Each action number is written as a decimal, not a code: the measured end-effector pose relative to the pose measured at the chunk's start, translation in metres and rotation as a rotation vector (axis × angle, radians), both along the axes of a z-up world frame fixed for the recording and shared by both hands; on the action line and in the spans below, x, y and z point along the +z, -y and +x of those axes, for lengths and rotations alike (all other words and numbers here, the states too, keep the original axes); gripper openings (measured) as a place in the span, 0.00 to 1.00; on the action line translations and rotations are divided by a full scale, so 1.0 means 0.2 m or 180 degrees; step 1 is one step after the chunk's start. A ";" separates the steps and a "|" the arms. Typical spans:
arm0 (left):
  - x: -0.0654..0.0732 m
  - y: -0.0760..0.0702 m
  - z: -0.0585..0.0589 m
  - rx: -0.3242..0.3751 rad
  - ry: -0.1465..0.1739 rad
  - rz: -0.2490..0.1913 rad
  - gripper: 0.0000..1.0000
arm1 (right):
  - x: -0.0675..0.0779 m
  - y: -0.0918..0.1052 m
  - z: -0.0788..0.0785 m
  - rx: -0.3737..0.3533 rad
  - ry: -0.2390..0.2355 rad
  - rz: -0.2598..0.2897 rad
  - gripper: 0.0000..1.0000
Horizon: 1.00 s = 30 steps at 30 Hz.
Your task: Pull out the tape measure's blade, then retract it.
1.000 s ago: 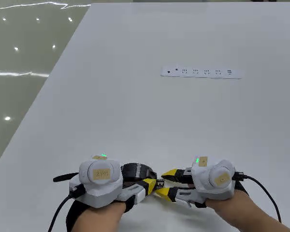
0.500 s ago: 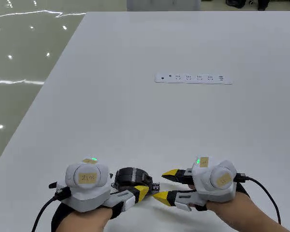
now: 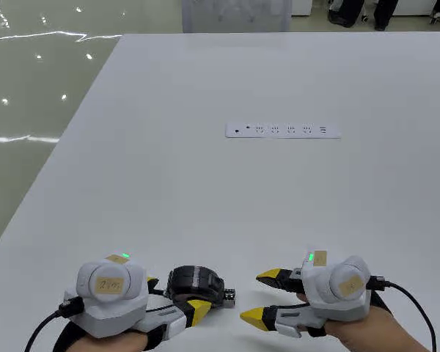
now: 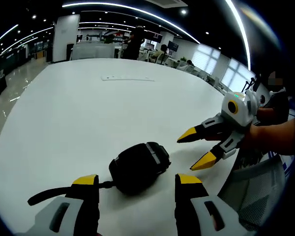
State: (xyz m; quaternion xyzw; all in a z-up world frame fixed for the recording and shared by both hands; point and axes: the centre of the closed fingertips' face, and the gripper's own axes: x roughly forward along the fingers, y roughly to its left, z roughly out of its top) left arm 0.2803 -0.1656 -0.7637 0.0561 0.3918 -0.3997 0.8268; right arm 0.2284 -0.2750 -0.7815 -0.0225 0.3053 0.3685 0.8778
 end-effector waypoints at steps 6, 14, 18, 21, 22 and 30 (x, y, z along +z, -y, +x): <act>0.01 -0.04 -0.01 -0.0136 0.0001 0.0008 0.59 | 0.04 0.09 -0.04 -0.0124 -0.0015 -0.0037 0.48; 0.04 -0.09 -0.01 -0.0260 0.0002 -0.0030 0.60 | 0.05 0.19 -0.10 -0.0219 -0.0044 -0.0134 0.52; 0.07 -0.12 -0.02 -0.0346 0.0008 -0.0092 0.61 | 0.08 0.22 -0.14 -0.0283 -0.0034 -0.0107 0.56; 0.09 -0.14 -0.02 -0.0361 0.0010 -0.0125 0.63 | 0.08 0.23 -0.16 -0.0340 -0.0049 -0.0060 0.60; 0.09 -0.15 -0.01 -0.0369 0.0025 -0.0124 0.63 | 0.08 0.24 -0.17 -0.0359 -0.0053 -0.0074 0.61; 0.09 -0.18 -0.03 -0.0429 0.0055 -0.0196 0.66 | 0.09 0.30 -0.24 -0.0439 -0.0065 -0.0099 0.66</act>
